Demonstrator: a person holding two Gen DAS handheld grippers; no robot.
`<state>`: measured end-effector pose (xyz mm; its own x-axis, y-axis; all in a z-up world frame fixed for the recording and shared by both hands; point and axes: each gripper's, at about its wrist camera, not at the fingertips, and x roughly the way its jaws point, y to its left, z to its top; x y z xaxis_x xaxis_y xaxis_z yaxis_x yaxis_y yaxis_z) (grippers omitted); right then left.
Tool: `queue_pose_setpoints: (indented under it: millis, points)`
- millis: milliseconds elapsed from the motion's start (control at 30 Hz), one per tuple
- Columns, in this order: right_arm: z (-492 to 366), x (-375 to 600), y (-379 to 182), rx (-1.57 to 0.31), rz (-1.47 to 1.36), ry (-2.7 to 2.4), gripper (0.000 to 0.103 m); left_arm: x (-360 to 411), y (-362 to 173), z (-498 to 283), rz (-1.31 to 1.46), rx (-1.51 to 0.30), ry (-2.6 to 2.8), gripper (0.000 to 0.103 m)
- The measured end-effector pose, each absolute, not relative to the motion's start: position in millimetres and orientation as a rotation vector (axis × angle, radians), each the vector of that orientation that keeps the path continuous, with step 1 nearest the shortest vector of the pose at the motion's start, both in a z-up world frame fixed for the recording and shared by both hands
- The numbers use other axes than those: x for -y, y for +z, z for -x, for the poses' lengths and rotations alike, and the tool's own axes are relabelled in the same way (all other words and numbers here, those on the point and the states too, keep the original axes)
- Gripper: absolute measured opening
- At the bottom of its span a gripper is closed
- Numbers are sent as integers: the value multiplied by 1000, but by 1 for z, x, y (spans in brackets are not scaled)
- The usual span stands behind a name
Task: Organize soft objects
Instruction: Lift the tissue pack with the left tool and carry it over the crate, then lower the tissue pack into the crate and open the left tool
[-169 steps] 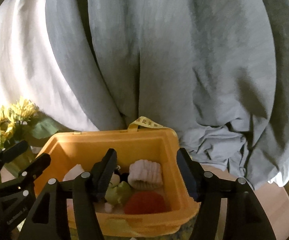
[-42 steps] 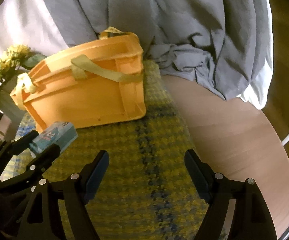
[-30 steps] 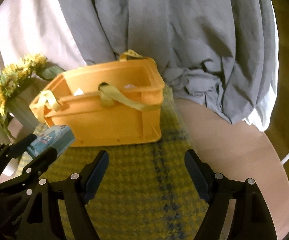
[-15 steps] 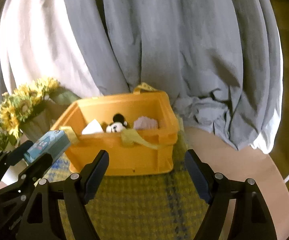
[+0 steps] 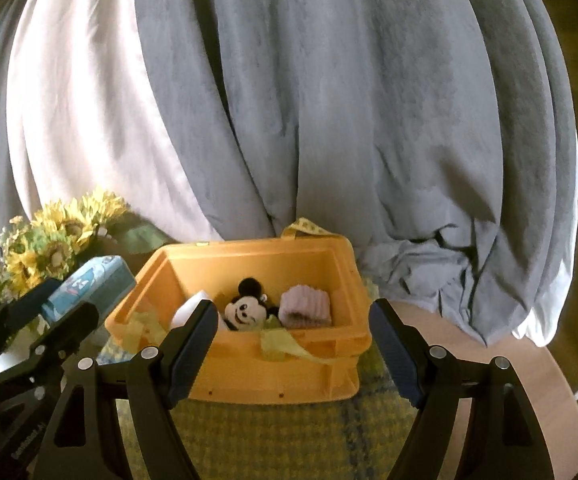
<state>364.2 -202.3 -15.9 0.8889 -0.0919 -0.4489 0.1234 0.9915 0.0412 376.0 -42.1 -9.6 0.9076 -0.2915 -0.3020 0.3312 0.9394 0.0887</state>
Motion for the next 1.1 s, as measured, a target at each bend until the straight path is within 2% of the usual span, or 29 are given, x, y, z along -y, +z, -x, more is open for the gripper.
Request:
queue_pose_setpoints:
  millis: [367,933,967,1033,1100]
  points:
    - [-389,207,-9,-440,-58,-135,79,49,-7,-413,-138,-292,-327,52]
    - [-419,230,-22,-497,-61,-204,79,89,-34,-481,-163,-407,-380,53]
    - [-421,232,-24,-501,-61,-211,79,91,-36,-483,-165,-412,-379,54]
    - [-424,235,-25,-508,-62,-221,79,94,-38,-486,-166,-422,-377,61]
    - [-426,238,-28,-514,-64,-226,79,95,-39,-487,-166,-421,-372,62]
